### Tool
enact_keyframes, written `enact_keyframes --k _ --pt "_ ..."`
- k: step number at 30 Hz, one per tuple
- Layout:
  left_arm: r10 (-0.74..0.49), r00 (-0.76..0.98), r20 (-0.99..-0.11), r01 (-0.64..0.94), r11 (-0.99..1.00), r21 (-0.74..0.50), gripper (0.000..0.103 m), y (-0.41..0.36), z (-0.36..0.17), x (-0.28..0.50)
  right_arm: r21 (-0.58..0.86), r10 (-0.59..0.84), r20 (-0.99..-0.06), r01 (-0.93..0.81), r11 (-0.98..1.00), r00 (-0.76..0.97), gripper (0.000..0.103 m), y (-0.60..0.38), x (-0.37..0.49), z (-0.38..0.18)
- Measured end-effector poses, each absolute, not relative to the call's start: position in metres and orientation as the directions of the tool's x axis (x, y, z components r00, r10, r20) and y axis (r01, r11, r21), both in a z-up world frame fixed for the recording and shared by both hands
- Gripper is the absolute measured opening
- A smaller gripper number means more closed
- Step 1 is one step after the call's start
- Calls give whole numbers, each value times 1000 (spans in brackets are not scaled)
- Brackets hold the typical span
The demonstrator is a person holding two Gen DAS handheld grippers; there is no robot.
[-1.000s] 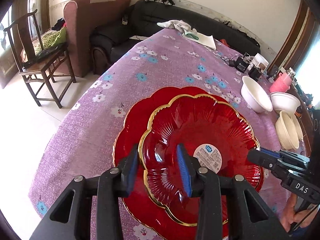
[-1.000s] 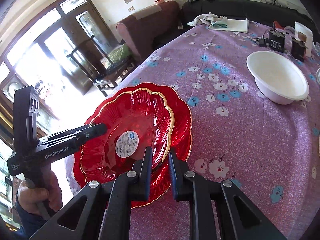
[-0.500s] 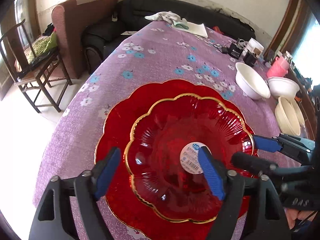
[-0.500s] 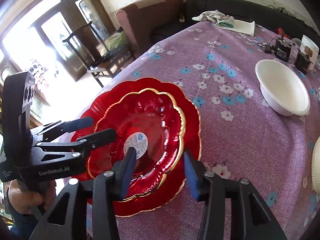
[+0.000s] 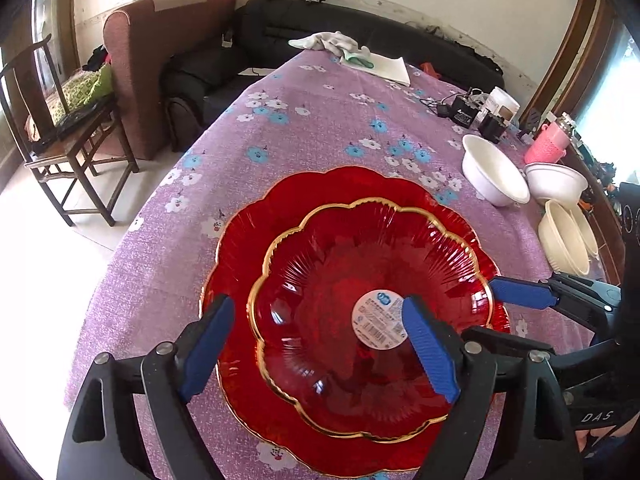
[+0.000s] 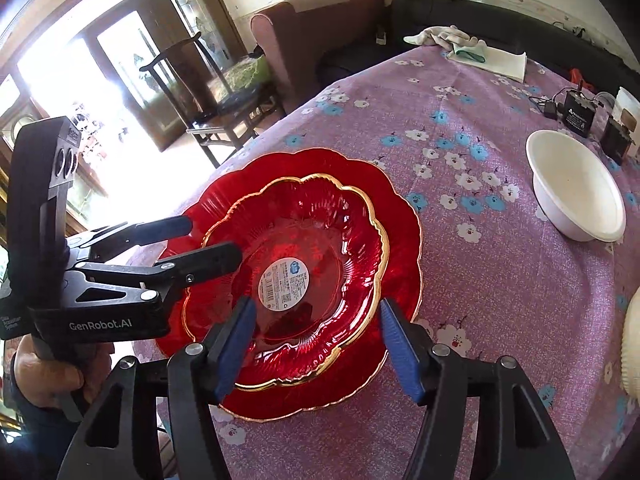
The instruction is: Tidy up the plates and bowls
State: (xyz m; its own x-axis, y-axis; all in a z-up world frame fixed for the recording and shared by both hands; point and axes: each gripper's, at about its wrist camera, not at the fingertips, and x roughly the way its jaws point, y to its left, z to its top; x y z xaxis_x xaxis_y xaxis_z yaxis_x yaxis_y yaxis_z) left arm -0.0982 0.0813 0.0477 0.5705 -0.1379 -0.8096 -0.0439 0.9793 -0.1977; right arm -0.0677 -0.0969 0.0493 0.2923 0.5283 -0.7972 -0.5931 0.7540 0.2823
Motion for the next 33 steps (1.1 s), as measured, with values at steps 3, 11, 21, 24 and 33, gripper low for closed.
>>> enact_keyframes --k 3,11,21,24,33 --pt "-140 573 -807 -39 979 -198 85 80 48 -99 291 542 -788 -599 746 291 68 -102 -71 53" --pt "-143 591 -794 -24 980 -195 85 71 58 -102 355 609 -719 -575 737 337 68 -137 -72 74" --pt "-179 592 -786 48 981 -188 85 31 71 -94 422 545 -660 -345 838 517 68 -238 -31 80" --pt "-196 579 -791 85 980 -181 85 9 73 -86 428 511 -653 -285 858 558 68 -263 -22 76" --pt "-285 550 -785 201 958 -206 85 -71 71 -56 451 446 -650 -159 878 616 68 -307 -2 59"
